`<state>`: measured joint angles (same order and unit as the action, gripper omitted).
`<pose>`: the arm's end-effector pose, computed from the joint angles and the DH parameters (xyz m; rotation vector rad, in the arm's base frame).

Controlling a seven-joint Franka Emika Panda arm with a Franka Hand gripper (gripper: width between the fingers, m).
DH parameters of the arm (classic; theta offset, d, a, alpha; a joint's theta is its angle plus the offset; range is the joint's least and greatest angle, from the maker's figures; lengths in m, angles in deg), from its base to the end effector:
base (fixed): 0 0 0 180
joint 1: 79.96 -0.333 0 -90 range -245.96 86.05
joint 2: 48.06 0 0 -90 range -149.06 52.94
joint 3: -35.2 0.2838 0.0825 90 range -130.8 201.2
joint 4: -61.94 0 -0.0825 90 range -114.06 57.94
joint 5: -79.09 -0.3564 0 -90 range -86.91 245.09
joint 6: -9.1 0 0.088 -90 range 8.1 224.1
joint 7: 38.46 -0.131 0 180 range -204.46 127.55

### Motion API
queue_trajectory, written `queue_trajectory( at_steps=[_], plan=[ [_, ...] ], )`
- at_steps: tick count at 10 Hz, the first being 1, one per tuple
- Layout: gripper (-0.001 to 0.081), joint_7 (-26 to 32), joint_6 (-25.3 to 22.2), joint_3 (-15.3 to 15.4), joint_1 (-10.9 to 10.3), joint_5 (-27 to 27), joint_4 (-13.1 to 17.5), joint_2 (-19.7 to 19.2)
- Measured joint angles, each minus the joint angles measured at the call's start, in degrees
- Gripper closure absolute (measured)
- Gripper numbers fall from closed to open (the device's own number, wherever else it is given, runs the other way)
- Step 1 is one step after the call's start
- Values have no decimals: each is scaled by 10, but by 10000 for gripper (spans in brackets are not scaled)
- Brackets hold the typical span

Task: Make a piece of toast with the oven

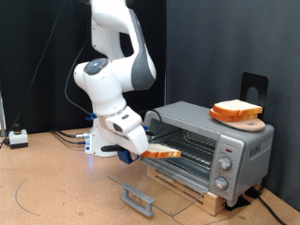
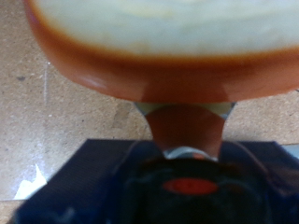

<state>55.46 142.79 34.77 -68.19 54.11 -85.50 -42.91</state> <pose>0.4037 -0.0725 0.2508 -2.4231 -1.4843 -0.2071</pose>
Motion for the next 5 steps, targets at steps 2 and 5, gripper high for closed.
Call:
queue_trajectory(
  at_steps=[2,5],
  plan=[
    [393,-1,1,10,-6,-7,-1,8],
    [393,-12,2,30,-15,-7,-18,30]
  ],
)
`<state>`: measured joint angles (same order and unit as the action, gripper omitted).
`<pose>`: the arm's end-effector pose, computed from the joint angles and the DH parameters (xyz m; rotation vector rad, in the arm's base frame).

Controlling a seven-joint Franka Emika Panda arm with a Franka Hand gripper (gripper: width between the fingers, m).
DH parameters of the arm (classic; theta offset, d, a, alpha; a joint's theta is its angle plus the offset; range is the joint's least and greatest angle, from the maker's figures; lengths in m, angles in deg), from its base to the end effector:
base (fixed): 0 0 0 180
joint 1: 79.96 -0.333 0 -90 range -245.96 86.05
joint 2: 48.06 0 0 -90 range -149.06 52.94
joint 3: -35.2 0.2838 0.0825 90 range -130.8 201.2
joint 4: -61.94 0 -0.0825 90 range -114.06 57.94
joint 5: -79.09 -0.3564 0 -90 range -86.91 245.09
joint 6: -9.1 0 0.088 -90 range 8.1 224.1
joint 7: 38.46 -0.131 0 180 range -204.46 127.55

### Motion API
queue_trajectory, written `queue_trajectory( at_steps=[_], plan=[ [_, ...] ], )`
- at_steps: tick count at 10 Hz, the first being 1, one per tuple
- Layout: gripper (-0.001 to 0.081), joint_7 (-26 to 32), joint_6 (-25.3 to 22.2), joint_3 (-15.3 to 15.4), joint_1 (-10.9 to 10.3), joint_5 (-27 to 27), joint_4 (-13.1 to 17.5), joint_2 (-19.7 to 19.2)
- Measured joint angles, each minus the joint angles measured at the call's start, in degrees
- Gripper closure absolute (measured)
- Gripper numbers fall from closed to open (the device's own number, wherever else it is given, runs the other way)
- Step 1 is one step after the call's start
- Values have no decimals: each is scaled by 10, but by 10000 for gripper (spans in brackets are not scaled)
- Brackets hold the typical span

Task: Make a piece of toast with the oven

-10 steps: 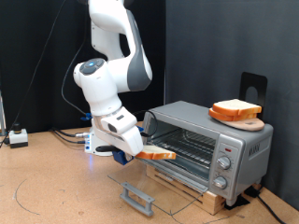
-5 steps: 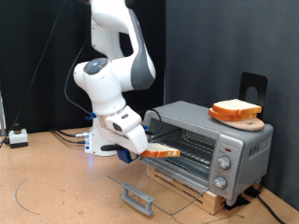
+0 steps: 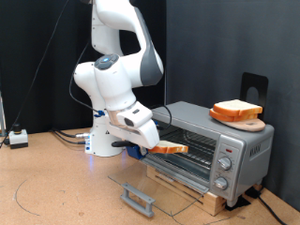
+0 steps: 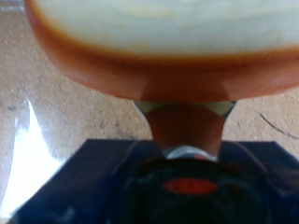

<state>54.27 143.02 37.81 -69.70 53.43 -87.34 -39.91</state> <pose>0.4010 -0.0400 0.2608 -2.3922 -1.5515 -0.2132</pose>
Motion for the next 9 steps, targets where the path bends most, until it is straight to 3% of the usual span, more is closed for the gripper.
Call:
queue_trajectory(
  at_steps=[3,6,9],
  plan=[
    [393,-27,4,19,-2,14,-28,16],
    [393,-35,64,18,9,56,-56,5],
    [393,-31,81,8,25,62,-53,-15]
  ],
)
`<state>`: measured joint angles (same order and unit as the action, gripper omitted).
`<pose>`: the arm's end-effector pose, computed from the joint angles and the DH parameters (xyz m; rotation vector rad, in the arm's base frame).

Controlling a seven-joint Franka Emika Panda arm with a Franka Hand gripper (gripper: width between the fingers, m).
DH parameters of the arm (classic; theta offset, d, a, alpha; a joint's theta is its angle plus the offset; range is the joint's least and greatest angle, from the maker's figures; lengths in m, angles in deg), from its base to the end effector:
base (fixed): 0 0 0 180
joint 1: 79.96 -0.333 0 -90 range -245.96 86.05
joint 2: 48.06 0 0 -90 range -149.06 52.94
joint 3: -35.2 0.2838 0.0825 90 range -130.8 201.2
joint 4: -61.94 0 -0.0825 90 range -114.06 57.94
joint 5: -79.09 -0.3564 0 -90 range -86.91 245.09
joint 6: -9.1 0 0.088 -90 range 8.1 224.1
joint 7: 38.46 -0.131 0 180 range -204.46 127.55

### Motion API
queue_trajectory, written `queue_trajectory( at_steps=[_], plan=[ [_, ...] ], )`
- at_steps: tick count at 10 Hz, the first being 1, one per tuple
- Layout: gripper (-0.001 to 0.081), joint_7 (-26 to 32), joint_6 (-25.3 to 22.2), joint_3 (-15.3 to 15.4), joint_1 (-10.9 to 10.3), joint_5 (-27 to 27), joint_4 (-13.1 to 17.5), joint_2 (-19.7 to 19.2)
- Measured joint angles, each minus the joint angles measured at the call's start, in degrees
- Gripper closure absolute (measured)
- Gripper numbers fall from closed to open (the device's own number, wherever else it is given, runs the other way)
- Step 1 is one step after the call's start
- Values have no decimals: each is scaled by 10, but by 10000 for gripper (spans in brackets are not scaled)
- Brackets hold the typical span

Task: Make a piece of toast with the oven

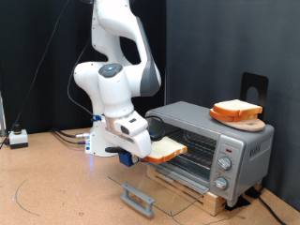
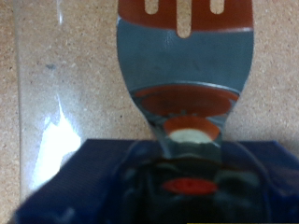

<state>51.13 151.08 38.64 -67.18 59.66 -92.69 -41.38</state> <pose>0.3778 -0.0592 0.2270 -2.4904 -1.5631 -0.1121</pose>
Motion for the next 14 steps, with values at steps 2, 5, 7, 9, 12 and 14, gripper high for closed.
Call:
queue_trajectory(
  at_steps=[2,5,7,9,12,14],
  plan=[
    [393,8,-14,-7,2,-6,9,-3],
    [393,29,-48,-14,2,-23,25,-1],
    [393,31,-62,-10,1,-29,26,5],
    [393,31,-80,-3,-6,-43,23,18],
    [393,28,-89,14,-24,-69,6,47],
    [393,15,-88,30,-37,-87,-7,66]
  ],
)
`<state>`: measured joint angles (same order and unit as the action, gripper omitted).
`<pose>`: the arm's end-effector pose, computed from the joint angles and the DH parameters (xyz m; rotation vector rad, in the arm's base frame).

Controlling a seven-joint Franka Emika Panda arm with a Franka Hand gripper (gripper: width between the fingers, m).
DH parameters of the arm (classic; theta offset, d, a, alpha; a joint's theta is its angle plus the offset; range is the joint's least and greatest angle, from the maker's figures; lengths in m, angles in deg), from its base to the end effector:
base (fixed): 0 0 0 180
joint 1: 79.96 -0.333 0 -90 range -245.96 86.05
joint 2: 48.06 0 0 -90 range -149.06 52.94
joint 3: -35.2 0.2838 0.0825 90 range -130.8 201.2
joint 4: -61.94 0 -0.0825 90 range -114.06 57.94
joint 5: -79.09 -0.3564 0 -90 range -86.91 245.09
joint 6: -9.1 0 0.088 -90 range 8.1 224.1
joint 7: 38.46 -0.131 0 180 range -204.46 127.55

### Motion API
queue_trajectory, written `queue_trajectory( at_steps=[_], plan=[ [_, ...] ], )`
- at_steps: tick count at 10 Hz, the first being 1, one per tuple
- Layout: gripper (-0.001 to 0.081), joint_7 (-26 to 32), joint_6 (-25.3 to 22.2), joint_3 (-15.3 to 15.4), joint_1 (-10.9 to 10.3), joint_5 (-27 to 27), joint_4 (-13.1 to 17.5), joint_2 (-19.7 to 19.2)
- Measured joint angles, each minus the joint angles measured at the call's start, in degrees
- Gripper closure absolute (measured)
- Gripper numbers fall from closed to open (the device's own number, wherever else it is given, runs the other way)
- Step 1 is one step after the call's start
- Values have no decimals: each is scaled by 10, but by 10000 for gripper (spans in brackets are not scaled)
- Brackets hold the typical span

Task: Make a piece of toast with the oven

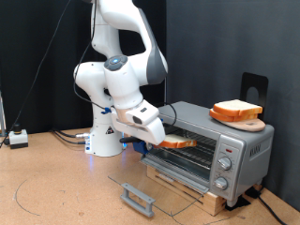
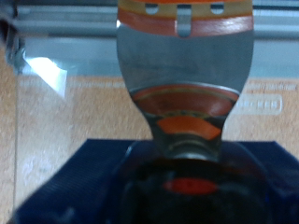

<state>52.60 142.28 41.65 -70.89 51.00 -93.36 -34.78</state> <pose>0.3697 -0.0033 0.2567 -2.3505 -1.5615 -0.1728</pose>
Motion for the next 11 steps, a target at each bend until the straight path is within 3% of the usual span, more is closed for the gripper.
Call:
queue_trajectory(
  at_steps=[3,5,7,9,11],
  plan=[
    [393,-28,1,24,-18,-22,-12,20],
    [393,-47,2,28,-16,-17,-12,21],
    [393,-80,8,25,5,11,-5,7],
    [393,-121,21,22,35,47,17,-25],
    [393,-124,23,11,53,53,47,-57]
  ],
)
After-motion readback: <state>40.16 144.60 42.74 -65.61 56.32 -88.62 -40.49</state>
